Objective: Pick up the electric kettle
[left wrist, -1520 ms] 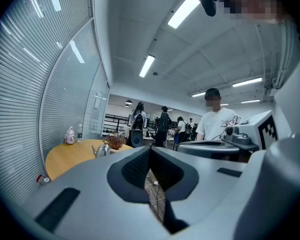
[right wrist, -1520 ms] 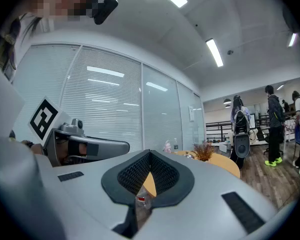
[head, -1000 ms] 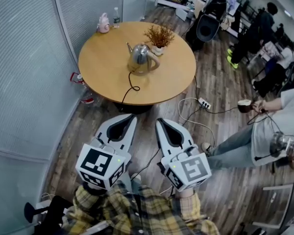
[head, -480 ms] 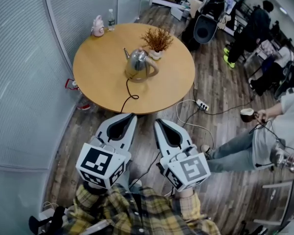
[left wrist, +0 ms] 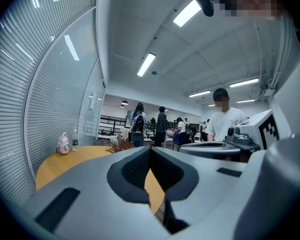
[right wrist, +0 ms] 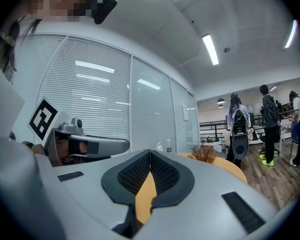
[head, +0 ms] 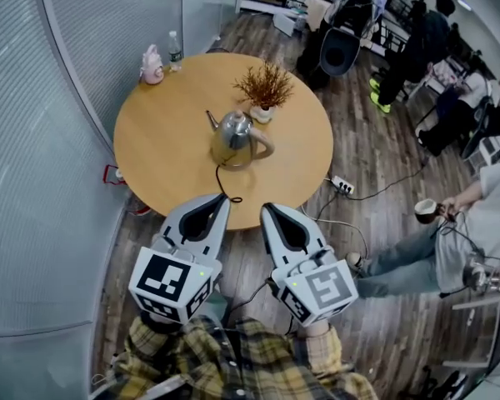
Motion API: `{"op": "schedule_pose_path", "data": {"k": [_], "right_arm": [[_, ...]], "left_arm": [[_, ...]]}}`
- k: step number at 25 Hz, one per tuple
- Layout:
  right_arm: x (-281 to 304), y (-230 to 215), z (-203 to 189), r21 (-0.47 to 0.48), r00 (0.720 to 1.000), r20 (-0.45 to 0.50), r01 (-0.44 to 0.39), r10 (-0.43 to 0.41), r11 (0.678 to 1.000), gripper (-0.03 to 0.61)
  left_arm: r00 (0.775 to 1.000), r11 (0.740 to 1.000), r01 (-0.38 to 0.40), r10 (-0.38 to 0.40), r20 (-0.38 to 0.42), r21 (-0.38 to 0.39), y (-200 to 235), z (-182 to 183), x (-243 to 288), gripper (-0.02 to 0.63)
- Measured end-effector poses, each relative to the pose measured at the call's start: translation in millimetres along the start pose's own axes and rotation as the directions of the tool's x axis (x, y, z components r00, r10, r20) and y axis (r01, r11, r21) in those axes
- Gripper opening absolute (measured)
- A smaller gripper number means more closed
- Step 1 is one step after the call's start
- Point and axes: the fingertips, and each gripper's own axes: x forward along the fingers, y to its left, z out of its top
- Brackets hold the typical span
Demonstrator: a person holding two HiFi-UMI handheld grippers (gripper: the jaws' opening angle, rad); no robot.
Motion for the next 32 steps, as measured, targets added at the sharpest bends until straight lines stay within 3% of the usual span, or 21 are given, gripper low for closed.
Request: {"op": "schedule_pose_path", "data": {"k": [12, 20, 32], "right_arm": [[62, -5, -9, 0.016, 0.997, -0.025, 0.080, -0.079, 0.997, 0.031], [101, -18, -14, 0.015, 0.996, -0.046, 0.076, -0.075, 0.997, 0.032], [166, -104, -20, 0.029, 0.993, -0.075, 0.089, -0.087, 0.996, 0.032]], "left_arm": [[0.999, 0.999, 0.046, -0.047, -0.023, -0.017, 67, -2, 21, 0.002], [0.999, 0.999, 0.038, -0.038, -0.022, -0.025, 101, -2, 47, 0.002], [0.998, 0.998, 0.039, -0.041, -0.046, -0.039, 141, 0, 142, 0.002]]}}
